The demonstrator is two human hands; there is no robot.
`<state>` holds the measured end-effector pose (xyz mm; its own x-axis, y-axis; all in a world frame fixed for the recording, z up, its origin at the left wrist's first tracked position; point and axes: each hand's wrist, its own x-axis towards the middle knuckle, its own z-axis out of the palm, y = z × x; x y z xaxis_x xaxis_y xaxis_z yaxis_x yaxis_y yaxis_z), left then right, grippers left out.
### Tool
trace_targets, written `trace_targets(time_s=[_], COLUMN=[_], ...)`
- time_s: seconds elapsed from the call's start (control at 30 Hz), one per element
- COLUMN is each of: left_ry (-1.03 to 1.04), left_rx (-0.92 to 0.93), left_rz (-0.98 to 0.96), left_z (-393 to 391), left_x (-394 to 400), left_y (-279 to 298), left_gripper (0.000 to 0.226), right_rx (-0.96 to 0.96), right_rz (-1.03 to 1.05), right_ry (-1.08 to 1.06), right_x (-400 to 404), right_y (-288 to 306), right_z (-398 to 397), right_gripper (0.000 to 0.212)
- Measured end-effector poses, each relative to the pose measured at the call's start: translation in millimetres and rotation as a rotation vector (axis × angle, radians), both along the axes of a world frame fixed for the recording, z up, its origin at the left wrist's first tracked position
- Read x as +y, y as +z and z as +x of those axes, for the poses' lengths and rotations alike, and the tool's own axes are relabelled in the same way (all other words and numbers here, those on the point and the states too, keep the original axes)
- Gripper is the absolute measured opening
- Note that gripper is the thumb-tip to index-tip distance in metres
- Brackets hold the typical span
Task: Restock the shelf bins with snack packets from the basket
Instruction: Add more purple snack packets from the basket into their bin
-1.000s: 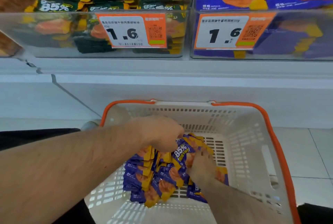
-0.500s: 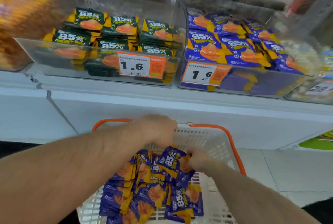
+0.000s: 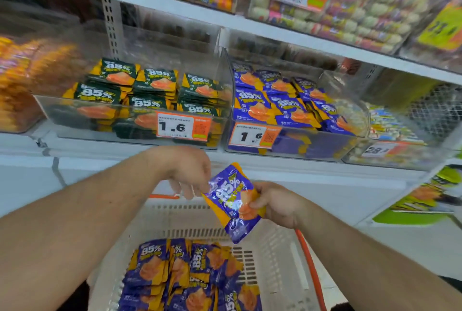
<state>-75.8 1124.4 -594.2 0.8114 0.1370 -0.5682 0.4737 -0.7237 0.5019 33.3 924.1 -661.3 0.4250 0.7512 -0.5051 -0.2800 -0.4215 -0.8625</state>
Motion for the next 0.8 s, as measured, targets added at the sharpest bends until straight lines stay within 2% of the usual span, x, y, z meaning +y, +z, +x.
trace_targets(time_s=[0.13,0.23,0.33,0.4,0.47,0.53,0.73,0.8], left_ry=[0.095,0.136,0.242,0.323,0.366,0.38,0.434,0.452], left_rx=[-0.196,-0.285,-0.462,-0.582,-0.675,-0.742,-0.865,-0.887], left_rz=[-0.268,-0.372,-0.412,-0.439,-0.46,-0.434,-0.418,-0.393], left_z=[3,4,9,13,18,22,38,43], left_x=[1,-3,-4,-7,-10,-13,-21,-22], left_y=[16,31,41,47,53,60,66,65], left_gripper=[0.007,0.006,0.009,0.01,0.01,0.011,0.011,0.012], right_rx=[0.043,-0.091,-0.383,-0.669,-1.008,-1.218,-1.244,-1.25], right_rz=[0.129,0.177,0.223,0.236,0.215,0.214,0.149,0.15], right_ry=[-0.076,-0.168,-0.372,-0.471,-0.428,-0.34,-0.327,-0.324], right_x=[-3,1,6,6,3,2,9,11], right_y=[24,46,64,69,71,72,78,79], right_z=[3,-3,-11,-14,-15,-16,-14,-10], right_gripper=[0.032,0.022,0.035,0.039,0.044,0.047,0.063,0.061])
